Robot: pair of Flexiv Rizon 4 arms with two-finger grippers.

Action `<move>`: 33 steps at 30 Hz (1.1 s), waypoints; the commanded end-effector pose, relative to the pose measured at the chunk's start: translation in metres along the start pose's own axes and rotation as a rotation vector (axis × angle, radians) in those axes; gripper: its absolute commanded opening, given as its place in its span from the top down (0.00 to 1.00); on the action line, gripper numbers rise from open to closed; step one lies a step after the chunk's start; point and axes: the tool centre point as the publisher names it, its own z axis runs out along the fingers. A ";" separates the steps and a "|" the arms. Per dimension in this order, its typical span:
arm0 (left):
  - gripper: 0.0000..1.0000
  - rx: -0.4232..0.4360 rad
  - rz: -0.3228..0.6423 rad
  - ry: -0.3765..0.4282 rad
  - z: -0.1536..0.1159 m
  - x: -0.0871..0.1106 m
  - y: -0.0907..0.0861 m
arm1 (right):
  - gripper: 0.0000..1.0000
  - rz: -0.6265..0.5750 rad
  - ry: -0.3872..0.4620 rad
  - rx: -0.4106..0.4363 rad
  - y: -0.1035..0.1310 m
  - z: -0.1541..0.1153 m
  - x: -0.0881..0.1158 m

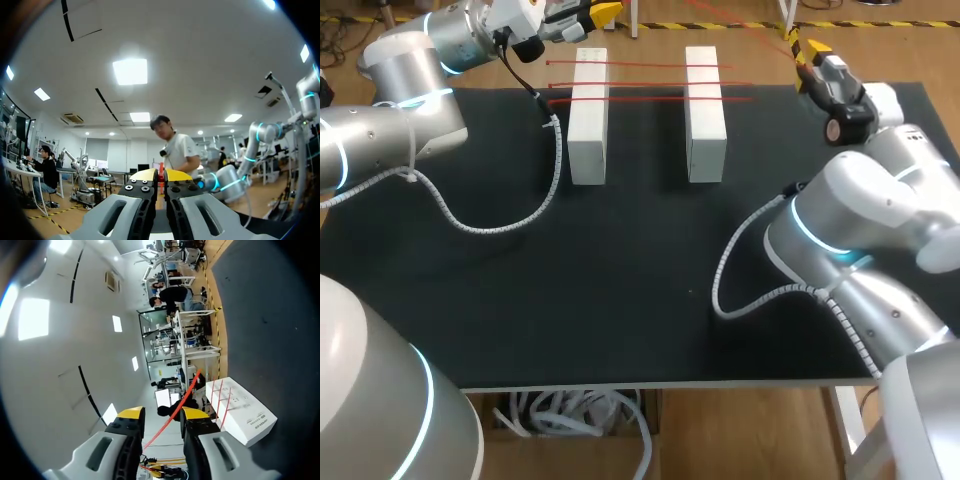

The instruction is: Grab the tape and strap the tape.

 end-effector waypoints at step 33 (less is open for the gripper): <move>1.00 0.002 0.001 0.003 0.000 -0.001 0.001 | 1.00 -0.086 -0.018 0.080 -0.010 0.004 0.001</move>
